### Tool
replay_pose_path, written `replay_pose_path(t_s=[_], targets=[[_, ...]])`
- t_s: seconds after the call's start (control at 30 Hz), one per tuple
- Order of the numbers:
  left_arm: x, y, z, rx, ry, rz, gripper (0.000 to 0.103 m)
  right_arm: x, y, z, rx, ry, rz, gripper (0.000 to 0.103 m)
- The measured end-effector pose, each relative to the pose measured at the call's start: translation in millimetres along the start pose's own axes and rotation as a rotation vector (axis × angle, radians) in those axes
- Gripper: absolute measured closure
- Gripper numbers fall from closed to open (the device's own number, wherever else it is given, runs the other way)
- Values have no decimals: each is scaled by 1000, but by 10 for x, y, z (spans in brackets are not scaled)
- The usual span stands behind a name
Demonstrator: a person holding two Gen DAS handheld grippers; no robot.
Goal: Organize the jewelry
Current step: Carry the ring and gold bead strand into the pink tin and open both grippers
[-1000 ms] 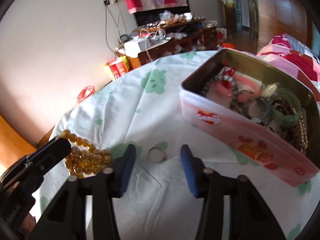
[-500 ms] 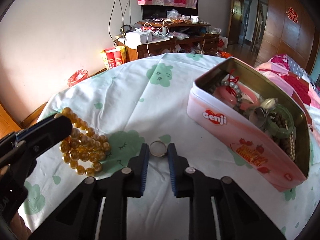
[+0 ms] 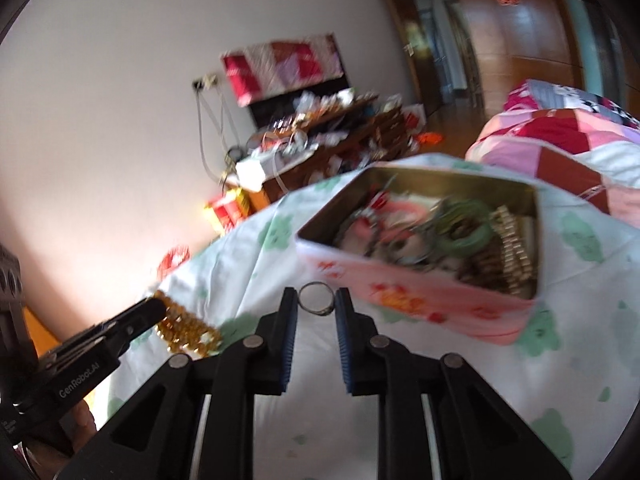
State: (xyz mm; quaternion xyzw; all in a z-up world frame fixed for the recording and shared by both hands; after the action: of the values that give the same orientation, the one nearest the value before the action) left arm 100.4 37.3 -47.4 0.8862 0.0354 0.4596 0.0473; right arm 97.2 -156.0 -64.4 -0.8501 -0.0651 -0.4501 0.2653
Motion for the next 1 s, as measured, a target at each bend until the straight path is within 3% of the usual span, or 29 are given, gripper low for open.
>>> replay_pose_path(t_s=[0.13, 0.43, 0.77, 0.87, 1.0], targets=[[110, 47, -130, -30, 42, 22, 93, 64, 90, -138, 9, 67, 41, 81], [389, 126, -366, -108, 114, 22, 93, 114, 169, -242, -11, 115, 64, 81], [546, 606, -222, -242, 110, 99, 93, 168, 357, -461, -126, 155, 41, 81], [673, 791, -185, -301, 123, 104, 93, 282, 456, -498, -158, 162, 26, 81], [840, 1017, -28, -322, 130, 121, 93, 458, 640, -535, -192, 178, 33, 81]])
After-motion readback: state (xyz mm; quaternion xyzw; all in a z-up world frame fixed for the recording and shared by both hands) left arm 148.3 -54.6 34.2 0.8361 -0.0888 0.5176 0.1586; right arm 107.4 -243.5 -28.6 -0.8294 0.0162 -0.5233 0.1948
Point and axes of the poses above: each gripper's, at about its wrist camera, not at the fingertips, and z roughly the way its jaws point, y to its right, x to its top, the point moved 4 cm from there along z, roughly the way its jaws point, and after that the axes turned 12 degrees about x, right-handed, at the moved point
